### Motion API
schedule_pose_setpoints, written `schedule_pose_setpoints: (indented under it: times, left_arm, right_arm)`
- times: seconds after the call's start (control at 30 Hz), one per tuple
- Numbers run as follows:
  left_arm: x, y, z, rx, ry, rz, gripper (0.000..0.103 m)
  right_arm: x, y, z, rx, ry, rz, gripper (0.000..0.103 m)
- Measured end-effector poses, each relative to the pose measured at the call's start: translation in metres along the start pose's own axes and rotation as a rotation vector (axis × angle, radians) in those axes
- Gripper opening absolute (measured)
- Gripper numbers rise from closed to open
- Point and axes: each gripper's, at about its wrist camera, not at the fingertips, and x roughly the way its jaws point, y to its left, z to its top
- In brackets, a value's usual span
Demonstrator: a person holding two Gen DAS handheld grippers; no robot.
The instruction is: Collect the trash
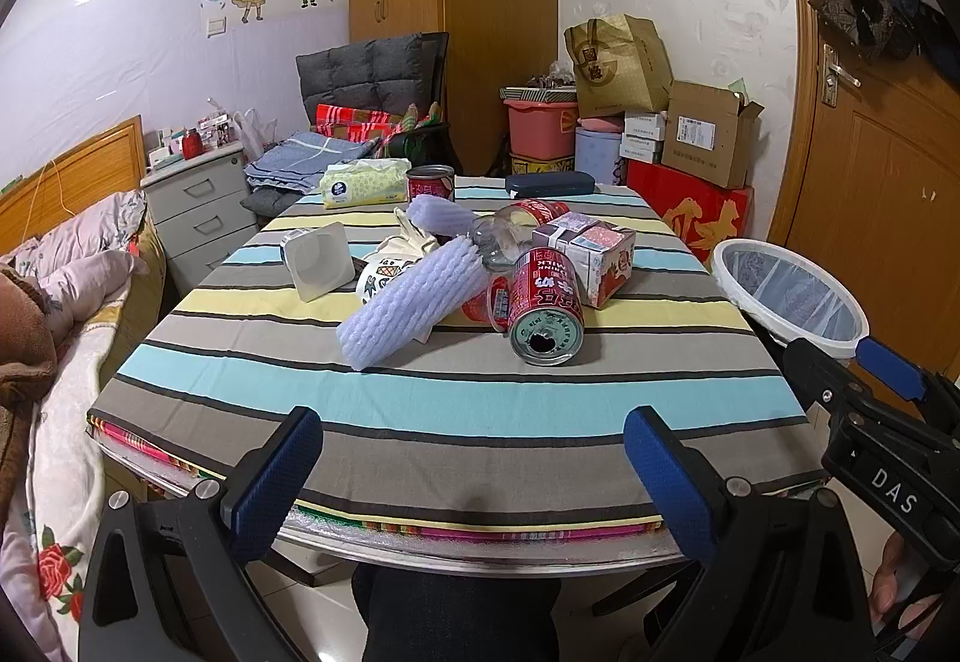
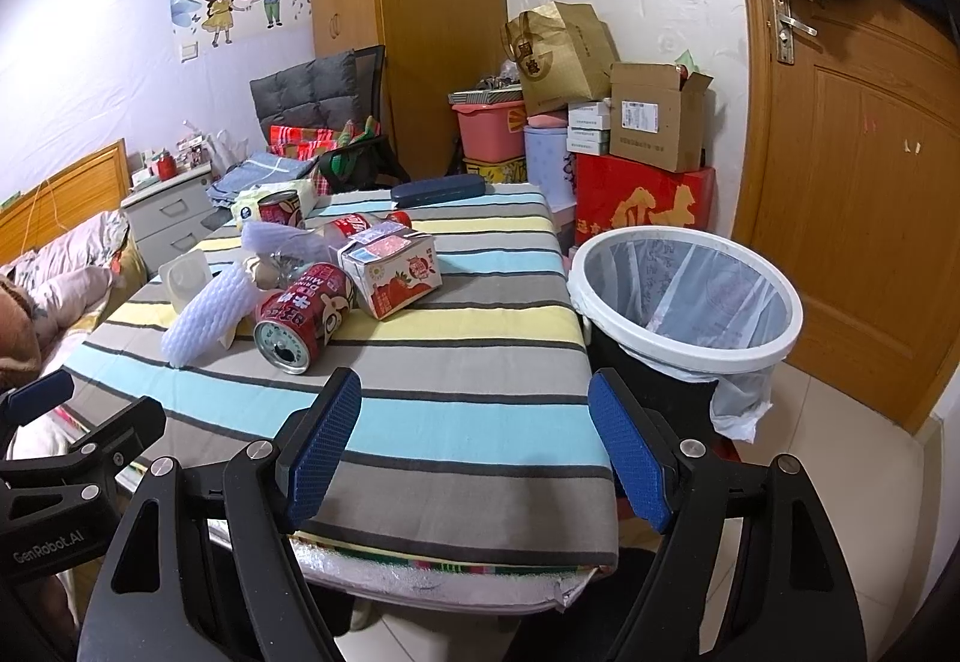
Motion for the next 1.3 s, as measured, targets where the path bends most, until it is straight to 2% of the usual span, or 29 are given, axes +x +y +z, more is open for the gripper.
schedule_pose_setpoints:
  times: [0.6, 0.87, 1.1, 1.17, 1.3]
  left_arm:
    - [0.006, 0.008, 0.004, -0.01, 0.015, -0.006, 0.102]
    - [0.034, 0.034, 0.02, -0.003, 0.028, 0.018, 0.102]
    - [0.072, 0.055, 0.041, 0.024, 0.046, 0.031, 0.101]
    - [0.083, 0.058, 0.047, 0.041, 0.054, 0.035, 0.097]
    - [0.104, 0.065, 0.055, 0.04, 0.078, -0.01, 0.095]
  right_arm:
    - [0.005, 0.0, 0.0, 0.001, 0.008, 0.005, 0.08]
    - [0.03, 0.001, 0.015, 0.006, 0.007, 0.041, 0.08]
    - [0.063, 0.016, 0.033, 0.0, 0.044, 0.065, 0.08]
    - [0.069, 0.018, 0.037, 0.002, 0.047, 0.081, 0.08]
    - [0.086, 0.027, 0.047, 0.009, 0.078, 0.088, 0.08]
